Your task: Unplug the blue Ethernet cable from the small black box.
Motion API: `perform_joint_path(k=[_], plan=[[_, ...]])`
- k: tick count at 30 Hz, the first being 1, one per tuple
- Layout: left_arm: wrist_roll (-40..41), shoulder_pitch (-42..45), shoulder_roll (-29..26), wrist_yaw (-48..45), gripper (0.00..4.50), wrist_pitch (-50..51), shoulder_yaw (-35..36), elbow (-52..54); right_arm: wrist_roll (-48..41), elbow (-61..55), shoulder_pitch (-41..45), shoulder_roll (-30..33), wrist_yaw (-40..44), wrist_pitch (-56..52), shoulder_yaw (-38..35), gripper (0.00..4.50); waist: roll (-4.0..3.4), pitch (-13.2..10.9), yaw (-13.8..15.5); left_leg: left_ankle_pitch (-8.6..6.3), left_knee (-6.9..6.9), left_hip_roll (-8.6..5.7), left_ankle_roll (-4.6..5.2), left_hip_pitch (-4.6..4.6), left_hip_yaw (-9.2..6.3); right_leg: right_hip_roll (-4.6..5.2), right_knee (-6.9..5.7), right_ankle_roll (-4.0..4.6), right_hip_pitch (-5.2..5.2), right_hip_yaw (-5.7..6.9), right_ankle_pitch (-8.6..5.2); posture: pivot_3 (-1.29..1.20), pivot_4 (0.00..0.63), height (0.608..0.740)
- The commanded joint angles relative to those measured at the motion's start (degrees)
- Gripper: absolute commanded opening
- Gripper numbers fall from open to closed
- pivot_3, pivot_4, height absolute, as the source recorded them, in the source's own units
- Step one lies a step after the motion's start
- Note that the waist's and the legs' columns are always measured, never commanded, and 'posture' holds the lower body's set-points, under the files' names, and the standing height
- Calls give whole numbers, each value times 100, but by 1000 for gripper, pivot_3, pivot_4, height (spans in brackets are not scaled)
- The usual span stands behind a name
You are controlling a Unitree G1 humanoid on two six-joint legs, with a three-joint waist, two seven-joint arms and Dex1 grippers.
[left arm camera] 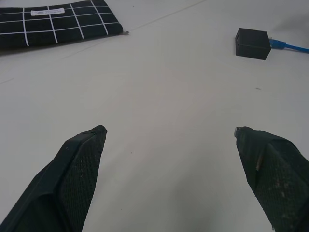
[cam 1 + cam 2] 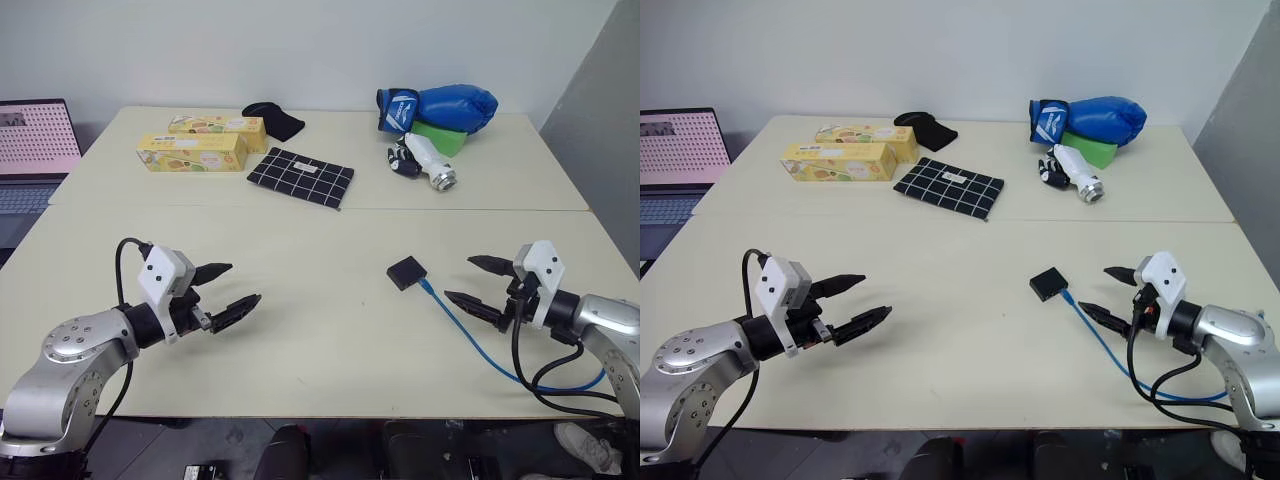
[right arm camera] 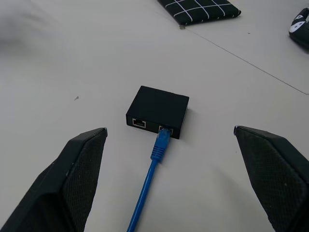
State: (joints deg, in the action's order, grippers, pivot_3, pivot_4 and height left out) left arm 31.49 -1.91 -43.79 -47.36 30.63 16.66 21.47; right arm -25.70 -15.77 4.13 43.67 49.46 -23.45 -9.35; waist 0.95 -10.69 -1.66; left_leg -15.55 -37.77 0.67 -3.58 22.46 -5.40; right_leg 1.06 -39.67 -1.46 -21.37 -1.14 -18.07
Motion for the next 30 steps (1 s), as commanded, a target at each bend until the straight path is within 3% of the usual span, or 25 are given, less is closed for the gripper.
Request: perform_joint_path(k=[1,9,20,23,30], plan=[[150,109,-156,-172,4500,18,-3,318,182,-232,-9,-136,-300,-10,87,4473,0,0,0,0,0,0,0,0,0,0,0,0,0,0,0,0,150,740],[239,508,-680,-1194,4500,-48,-659,633,740,-66,28,-978,-1396,-220,571,4473,-7,-4,-2,0,1,-1,-1,1,1,-2,0,0,-1,0,0,0,150,740],[255,1208,-730,-1602,4500,46,-1149,424,1191,617,152,-1569,-1895,-164,863,4473,-14,-8,-16,0,0,-7,-1,-1,9,-6,-3,0,-4,-6,0,0,150,740],[280,1237,-703,-1593,4500,66,-1173,401,1252,750,225,-1640,-1924,-80,908,4078,-13,-8,-16,0,0,-6,0,-2,10,-10,-3,0,-4,-6,0,0,150,740],[226,1178,-635,-1540,4500,31,-1192,311,1331,894,353,-1621,-1738,-22,1017,2431,-13,-8,-17,0,0,-6,0,-6,13,-12,-6,0,-4,-9,0,0,150,740]])
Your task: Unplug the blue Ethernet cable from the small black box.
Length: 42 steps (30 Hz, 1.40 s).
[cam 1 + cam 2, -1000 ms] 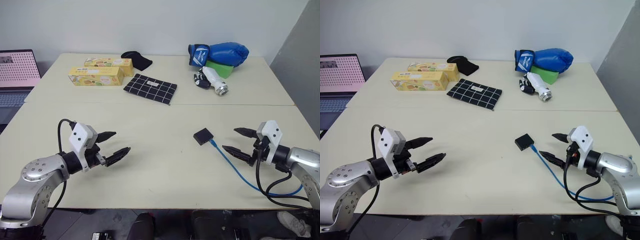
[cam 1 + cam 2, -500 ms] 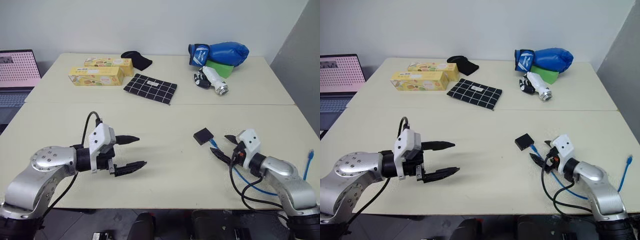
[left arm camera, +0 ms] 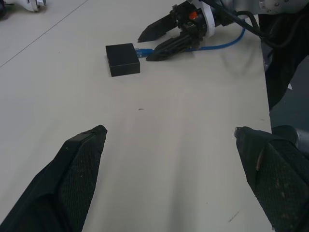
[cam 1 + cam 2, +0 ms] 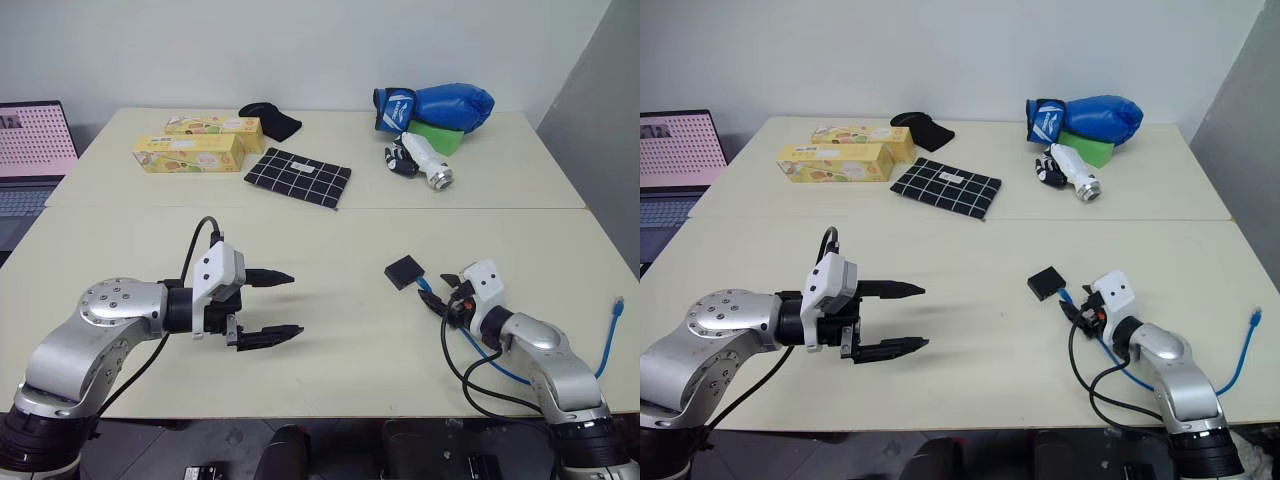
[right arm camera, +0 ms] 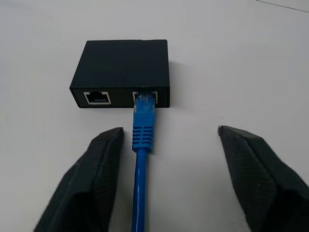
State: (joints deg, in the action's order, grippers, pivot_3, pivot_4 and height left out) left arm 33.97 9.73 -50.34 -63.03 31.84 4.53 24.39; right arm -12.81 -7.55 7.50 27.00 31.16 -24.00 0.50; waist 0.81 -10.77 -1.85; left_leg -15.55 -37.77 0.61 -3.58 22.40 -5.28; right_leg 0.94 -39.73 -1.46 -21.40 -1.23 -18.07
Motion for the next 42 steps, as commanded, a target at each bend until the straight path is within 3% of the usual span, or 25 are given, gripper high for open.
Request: perform_joint_path(k=[1,10,16,22,29,39,42], plan=[[-31,7,39,43,4500,-93,20,1,48,92,45,80,154,44,41,2145,0,0,2,0,0,0,0,0,-1,0,0,0,0,1,0,0,150,740],[90,14,160,-43,4500,124,-65,-425,272,39,405,831,1198,776,338,164,-1,-1,5,0,-1,-2,0,1,0,2,0,0,-1,0,0,0,150,740],[998,412,552,48,4500,1092,129,-773,1090,104,1341,1324,2080,3061,984,144,-5,-4,-16,0,-4,-2,1,2,4,-1,-4,0,-5,2,0,0,150,740],[1599,810,1014,524,4500,1733,231,-881,1499,538,2243,1190,2406,4559,1460,143,-4,-5,-1,1,-8,6,-1,7,-6,-3,-3,1,-5,8,0,0,150,740],[1899,838,1411,995,4500,2012,278,-819,1460,591,2800,913,2514,4777,1627,142,-4,-5,6,2,-13,8,-2,8,-10,12,-6,1,-3,8,0,0,150,740],[2252,942,1770,1312,4500,2212,401,-930,1476,500,2958,780,2526,4869,1608,134,-4,-4,9,2,-13,8,-4,8,-16,15,-7,1,-3,9,0,0,150,740],[2344,972,1784,1269,3974,2260,397,-958,1489,495,2963,779,2526,4875,1614,134,-4,-4,9,3,-13,7,-4,8,-15,15,-8,1,-3,9,0,0,150,740]])
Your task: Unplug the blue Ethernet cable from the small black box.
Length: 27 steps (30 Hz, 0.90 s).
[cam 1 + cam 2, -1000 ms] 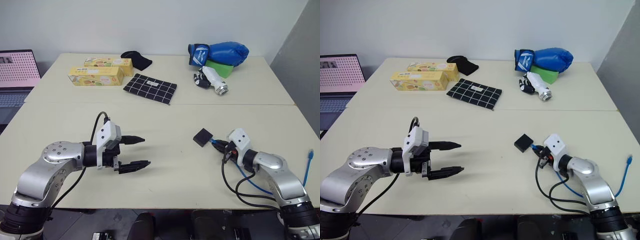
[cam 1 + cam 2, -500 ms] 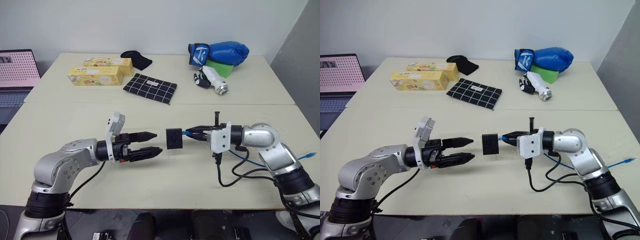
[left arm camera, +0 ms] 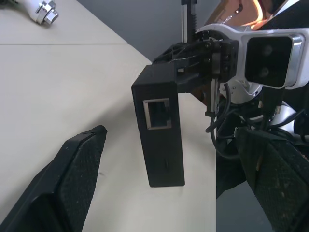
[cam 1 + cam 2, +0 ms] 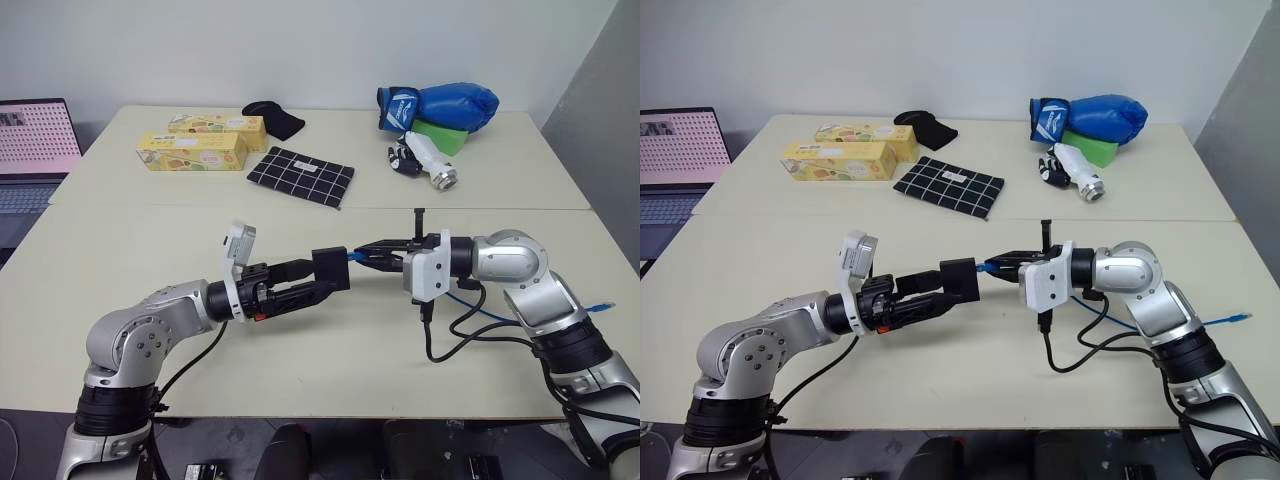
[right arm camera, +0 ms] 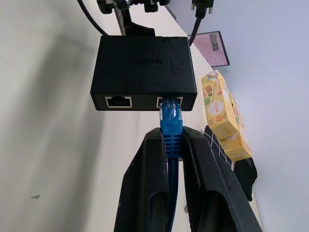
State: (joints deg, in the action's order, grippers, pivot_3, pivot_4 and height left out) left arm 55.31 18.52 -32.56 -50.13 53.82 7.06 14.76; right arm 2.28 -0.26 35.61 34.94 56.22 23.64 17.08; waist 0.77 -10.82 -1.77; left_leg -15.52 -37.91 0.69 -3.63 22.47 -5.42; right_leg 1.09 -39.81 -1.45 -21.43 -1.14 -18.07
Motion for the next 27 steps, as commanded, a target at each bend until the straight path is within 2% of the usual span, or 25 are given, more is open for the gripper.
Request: perform_joint_path(k=[1,4,14,16,20,22,27], plan=[[257,98,13,-36,3737,90,142,-3,-16,-243,149,-12,15,118,-47,134,0,0,0,0,0,0,0,0,0,0,0,0,0,0,0,0,150,740],[336,106,-2,-93,2952,145,127,-38,10,-265,152,-16,-12,143,-54,134,0,0,0,0,0,0,0,0,0,0,0,0,0,0,0,0,150,740],[205,116,-35,-156,970,70,-15,-139,93,-326,125,-72,-92,292,-72,133,0,0,0,0,0,0,0,0,0,0,0,0,0,0,0,0,150,740],[109,87,-89,-224,779,27,-92,-110,134,-351,113,-56,-68,377,-39,133,0,0,0,0,0,0,0,0,-1,0,0,0,0,1,0,0,150,740],[-23,77,-175,-364,778,-59,-158,-130,363,-337,124,-34,-185,714,-55,131,0,0,1,4,1,-1,-7,0,0,0,0,0,0,1,0,0,150,740],[-57,108,-189,-414,778,-83,-151,-187,377,-348,115,-23,-176,766,-64,844,0,0,1,4,1,-1,-7,0,0,-1,0,0,-1,0,0,0,150,740],[-293,173,-352,-718,778,-219,-316,-264,-9,-694,-30,289,210,332,-95,1966,0,0,2,4,1,-1,-7,0,0,0,0,0,0,1,0,0,150,740]])
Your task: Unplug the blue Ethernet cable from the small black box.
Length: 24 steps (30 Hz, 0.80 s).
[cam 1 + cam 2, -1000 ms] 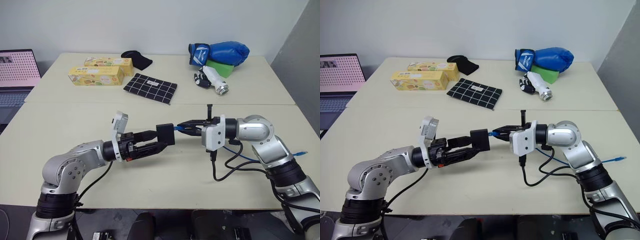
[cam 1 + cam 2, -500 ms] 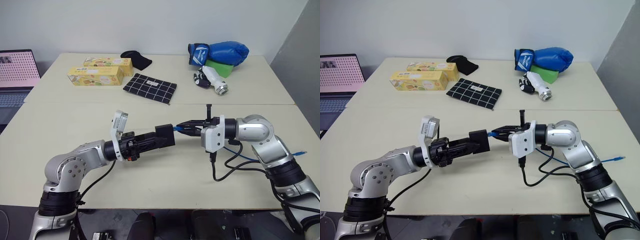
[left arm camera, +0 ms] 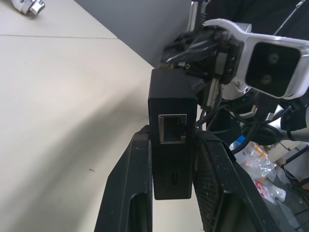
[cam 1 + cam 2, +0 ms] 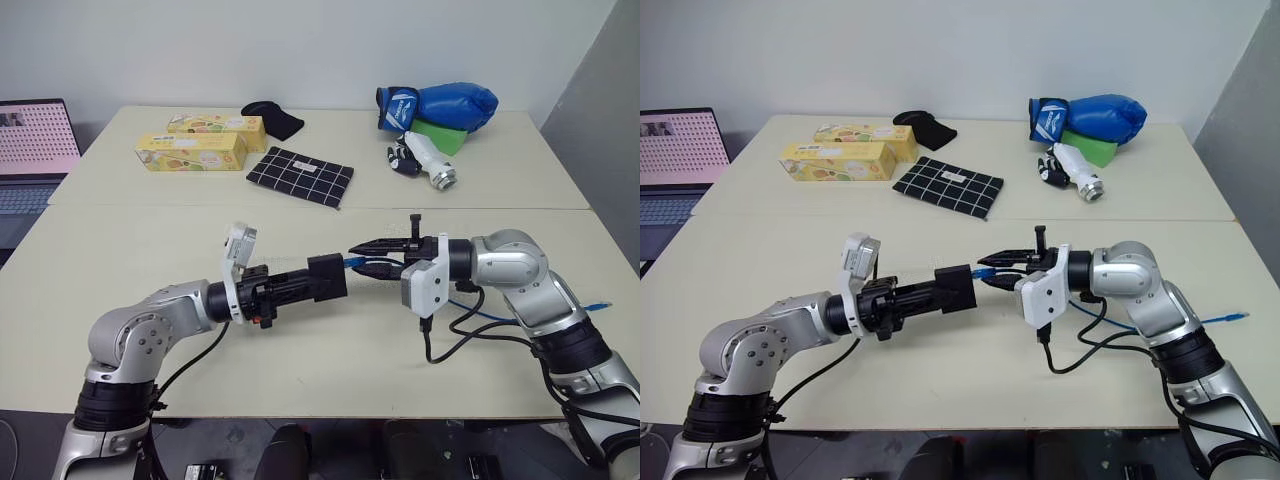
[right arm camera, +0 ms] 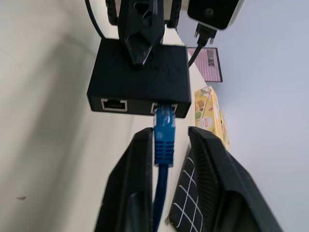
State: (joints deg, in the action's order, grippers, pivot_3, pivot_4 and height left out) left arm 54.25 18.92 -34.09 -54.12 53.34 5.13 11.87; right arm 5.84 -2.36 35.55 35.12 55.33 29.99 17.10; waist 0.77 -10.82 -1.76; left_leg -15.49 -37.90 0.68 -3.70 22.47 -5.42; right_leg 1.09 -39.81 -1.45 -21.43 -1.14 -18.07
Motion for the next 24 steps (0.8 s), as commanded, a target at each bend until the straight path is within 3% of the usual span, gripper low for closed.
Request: perform_joint_path(k=[1,4,8,12,17,24], plan=[[-422,112,-334,-550,778,-362,-312,58,-567,-604,-88,406,456,-490,-141,2211,0,0,2,0,0,-1,1,1,-1,0,1,0,0,1,0,0,150,740],[-861,144,-512,-961,778,-792,-618,18,-1163,-965,-219,661,722,-1305,-261,2959,0,0,8,-2,3,-3,4,1,0,0,5,0,2,1,0,0,150,740],[-1302,384,-503,-1357,778,-1328,-862,-288,-3422,-2028,-461,979,648,-4473,-633,2982,0,0,28,-4,1,-2,7,6,-10,1,6,1,2,3,0,0,150,740],[-1501,493,-407,-1624,778,-1740,-893,-508,-4498,-2251,-488,720,84,-6018,-883,2982,0,0,3,-4,2,0,8,6,-23,6,8,2,1,4,0,0,150,740],[-1647,496,-363,-1961,778,-2073,-934,-675,-4858,-2017,-554,257,-426,-6868,-927,2982,-1,0,-4,-5,5,-3,9,9,-12,-1,7,5,-4,10,-2,0,150,740],[-1536,495,-254,-2157,778,-2199,-752,-822,-4933,-1984,-535,107,-295,-7461,-774,2982,-1,-1,-1,-5,3,-6,10,19,-11,-3,11,4,-7,13,-3,0,150,740]])
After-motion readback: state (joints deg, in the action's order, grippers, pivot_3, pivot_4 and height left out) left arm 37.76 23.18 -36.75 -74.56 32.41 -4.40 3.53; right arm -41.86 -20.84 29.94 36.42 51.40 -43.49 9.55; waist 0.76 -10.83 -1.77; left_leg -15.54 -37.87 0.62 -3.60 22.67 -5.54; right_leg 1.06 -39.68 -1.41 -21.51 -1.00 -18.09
